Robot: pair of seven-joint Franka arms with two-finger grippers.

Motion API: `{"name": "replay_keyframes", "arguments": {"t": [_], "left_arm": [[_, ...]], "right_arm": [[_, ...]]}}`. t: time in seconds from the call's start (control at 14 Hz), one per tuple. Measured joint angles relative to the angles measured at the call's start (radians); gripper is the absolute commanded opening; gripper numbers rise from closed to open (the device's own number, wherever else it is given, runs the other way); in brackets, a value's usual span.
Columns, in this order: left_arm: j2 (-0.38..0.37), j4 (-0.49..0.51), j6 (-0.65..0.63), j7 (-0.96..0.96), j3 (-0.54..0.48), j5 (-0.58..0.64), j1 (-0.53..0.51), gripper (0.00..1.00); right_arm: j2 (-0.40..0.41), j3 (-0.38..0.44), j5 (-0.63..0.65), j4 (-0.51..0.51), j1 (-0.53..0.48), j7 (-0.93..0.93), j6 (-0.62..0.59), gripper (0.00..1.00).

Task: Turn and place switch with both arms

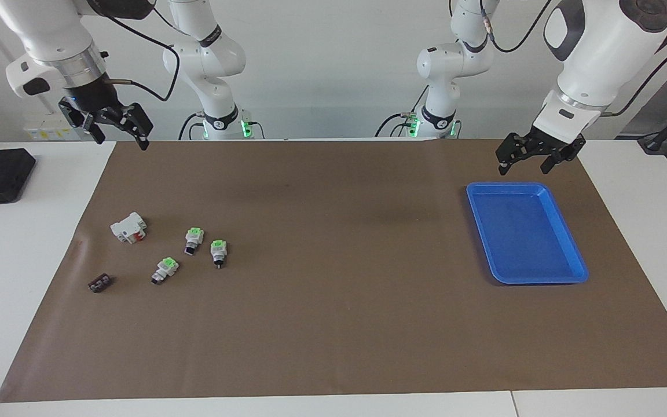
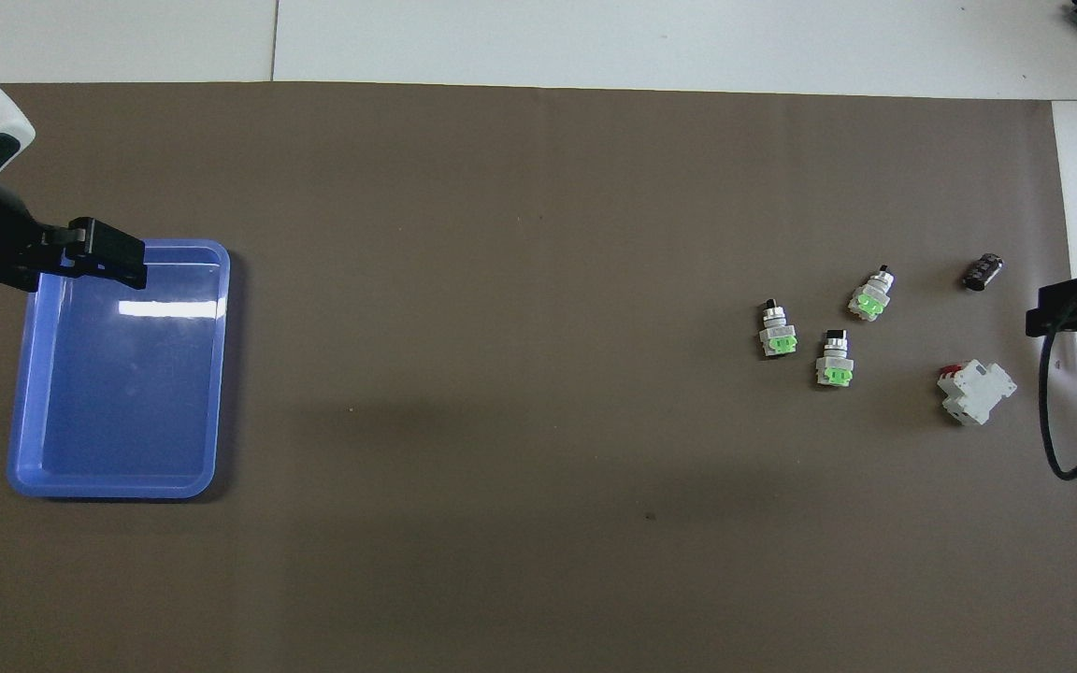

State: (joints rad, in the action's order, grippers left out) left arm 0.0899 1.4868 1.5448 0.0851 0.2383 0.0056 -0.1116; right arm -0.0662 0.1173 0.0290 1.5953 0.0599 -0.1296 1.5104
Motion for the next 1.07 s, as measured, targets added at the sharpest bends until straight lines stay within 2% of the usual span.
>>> {"name": "replay_keyframes", "arguments": {"t": [0.71,0.85,1.07], "left_arm": [[0.000,0.000,0.000,0.000,0.000,0.000,0.000,1.00],[0.000,0.000,0.000,0.000,0.000,0.000,0.000,1.00],[0.000,0.000,0.000,0.000,0.000,0.000,0.000,1.00]], "right_arm": [[-0.003,0.012,-0.026,0.009,-0.008,0.001,-0.001,1.00],[-0.002,0.012,-0.032,0.050,-0.010,0.001,0.093,1.00],[0.021,0.013,-0.033,0.175,-0.014,0.000,0.292,1.00]]}}
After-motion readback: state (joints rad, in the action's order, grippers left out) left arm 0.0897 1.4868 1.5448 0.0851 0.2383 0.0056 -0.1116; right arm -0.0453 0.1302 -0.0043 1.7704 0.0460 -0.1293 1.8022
